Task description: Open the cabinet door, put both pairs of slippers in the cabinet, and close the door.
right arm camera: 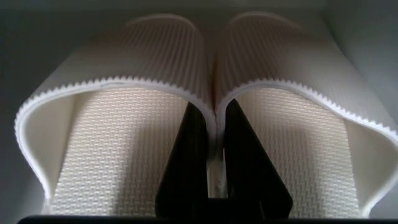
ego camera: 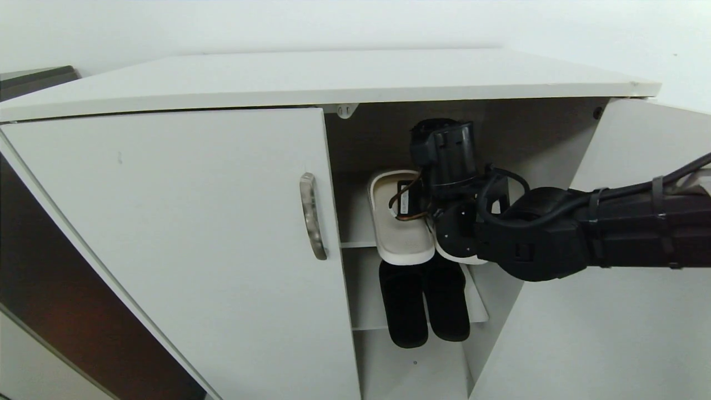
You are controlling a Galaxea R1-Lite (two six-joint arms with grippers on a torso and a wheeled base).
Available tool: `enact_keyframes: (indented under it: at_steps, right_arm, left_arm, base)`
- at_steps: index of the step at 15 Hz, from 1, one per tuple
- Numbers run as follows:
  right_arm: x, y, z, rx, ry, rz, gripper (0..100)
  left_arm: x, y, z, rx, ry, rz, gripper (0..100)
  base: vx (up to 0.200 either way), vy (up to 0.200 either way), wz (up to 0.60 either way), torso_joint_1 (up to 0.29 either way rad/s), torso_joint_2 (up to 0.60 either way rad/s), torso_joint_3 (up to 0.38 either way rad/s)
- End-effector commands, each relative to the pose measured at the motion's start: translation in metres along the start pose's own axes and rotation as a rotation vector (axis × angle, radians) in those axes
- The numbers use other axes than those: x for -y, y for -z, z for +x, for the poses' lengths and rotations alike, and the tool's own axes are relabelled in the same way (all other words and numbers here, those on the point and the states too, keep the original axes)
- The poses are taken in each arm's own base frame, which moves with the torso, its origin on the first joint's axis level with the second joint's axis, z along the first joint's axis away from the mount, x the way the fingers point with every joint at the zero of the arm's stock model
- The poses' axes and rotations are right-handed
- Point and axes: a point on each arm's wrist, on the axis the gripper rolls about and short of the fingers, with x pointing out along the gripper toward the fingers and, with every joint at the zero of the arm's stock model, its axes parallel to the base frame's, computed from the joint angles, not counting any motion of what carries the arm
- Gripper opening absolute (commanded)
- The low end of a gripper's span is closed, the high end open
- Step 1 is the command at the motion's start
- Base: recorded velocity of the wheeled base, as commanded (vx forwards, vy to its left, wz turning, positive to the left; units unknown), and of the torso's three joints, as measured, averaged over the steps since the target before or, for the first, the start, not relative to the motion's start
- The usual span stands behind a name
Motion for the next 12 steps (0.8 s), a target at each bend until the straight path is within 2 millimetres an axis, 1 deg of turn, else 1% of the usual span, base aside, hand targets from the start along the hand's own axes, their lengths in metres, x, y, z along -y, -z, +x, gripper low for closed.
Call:
enact_keyframes:
  at_steps: [1, 5, 12]
  right_arm:
    - [-0.001, 0.003, 0.021, 0.002, 0.025, 0.005, 0]
    - [0.001, 0.003, 0.042, 0.017, 0.056, 0.003, 0]
    - [0.002, 0.002, 0.044, 0.019, 0.061, -0.003, 0]
  left_arm:
    - [0.0, 0.0, 0.0, 0.001, -0.001, 0.0, 0]
    - [0.0, 0.0, 0.0, 0.001, -0.002, -0.002, 0]
    - [0.0, 0.0, 0.0, 0.001, -0.002, -0.002, 0]
  base:
    - [0.0, 0.0, 0.0, 0.0, 0.0, 0.0]
    - [0.0, 0.0, 0.0, 0.0, 0.0, 0.0]
    - [0.0, 0.0, 0.0, 0.0, 0.0, 0.0]
